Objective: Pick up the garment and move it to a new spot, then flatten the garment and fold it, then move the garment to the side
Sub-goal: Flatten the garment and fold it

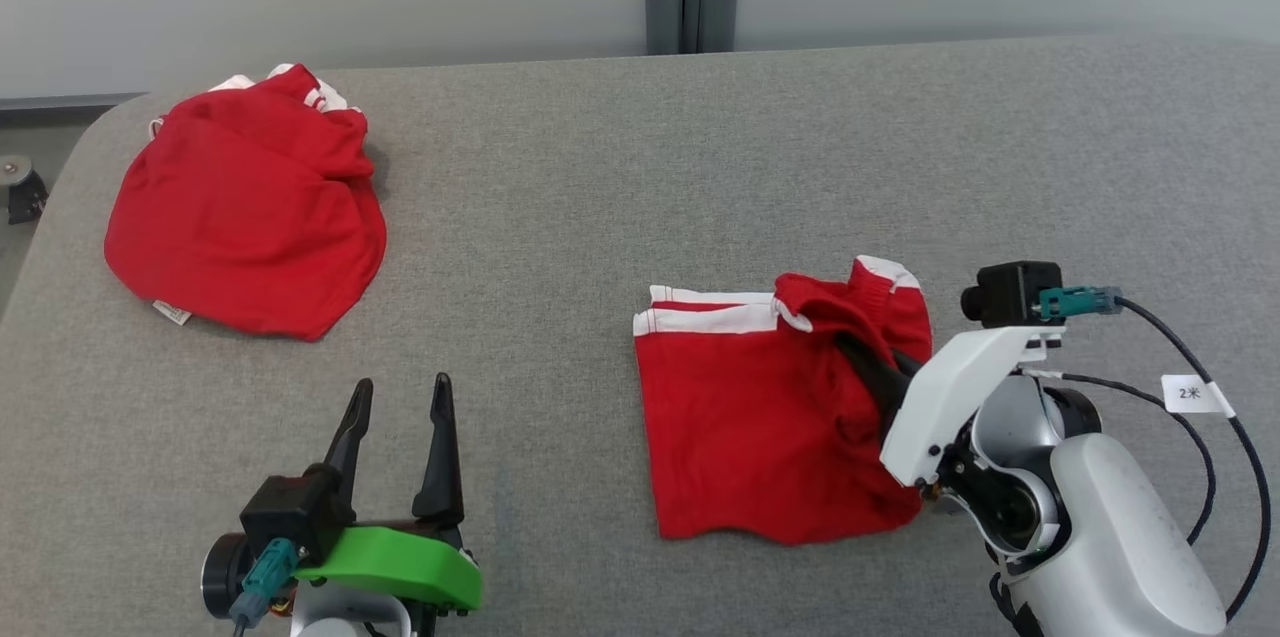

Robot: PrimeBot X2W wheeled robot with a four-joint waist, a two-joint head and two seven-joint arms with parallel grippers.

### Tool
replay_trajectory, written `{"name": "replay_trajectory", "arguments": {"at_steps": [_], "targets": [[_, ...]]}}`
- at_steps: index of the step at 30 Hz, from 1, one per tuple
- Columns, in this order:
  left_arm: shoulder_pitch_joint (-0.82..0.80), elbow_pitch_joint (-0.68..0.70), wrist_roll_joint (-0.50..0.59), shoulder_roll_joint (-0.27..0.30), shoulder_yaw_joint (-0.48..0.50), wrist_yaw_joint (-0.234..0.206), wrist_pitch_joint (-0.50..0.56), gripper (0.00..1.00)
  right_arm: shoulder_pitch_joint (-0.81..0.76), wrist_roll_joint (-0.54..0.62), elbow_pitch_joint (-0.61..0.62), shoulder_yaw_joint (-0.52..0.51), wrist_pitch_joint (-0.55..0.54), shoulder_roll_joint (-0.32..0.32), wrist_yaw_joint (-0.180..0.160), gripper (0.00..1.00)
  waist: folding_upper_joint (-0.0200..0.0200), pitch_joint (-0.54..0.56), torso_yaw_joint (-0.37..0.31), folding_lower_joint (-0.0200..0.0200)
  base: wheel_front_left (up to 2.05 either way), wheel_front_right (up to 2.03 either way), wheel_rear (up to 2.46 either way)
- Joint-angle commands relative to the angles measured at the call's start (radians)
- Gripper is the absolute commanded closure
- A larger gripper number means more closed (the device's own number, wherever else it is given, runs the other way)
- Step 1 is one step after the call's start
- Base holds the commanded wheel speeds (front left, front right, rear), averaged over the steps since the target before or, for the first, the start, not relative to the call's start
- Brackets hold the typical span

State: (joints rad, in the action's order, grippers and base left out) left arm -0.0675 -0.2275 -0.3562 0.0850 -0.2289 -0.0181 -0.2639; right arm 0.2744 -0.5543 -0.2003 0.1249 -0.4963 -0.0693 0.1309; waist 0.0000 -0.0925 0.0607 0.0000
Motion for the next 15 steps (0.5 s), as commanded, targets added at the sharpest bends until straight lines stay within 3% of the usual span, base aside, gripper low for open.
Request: {"name": "replay_trajectory", "arguments": {"at_steps": [1, 15], "targets": [[-0.019, 0.000, 0.010, -0.001, 0.000, 0.002, 0.000, 0.00, 0.015, -0.007, -0.017, 0.012, 0.009, 0.006, 0.000, 1.00, 0.0000, -0.005, 0.012, 0.0000, 0.00, 0.00, 0.00], [-0.036, -0.008, 0.012, -0.021, -0.005, 0.009, -0.001, 0.00, 0.142, -0.044, -0.273, 0.182, 0.143, 0.018, 0.000, 1.00, 0.0000, -0.025, 0.068, 0.0000, 0.00, 0.00, 0.00]]}}
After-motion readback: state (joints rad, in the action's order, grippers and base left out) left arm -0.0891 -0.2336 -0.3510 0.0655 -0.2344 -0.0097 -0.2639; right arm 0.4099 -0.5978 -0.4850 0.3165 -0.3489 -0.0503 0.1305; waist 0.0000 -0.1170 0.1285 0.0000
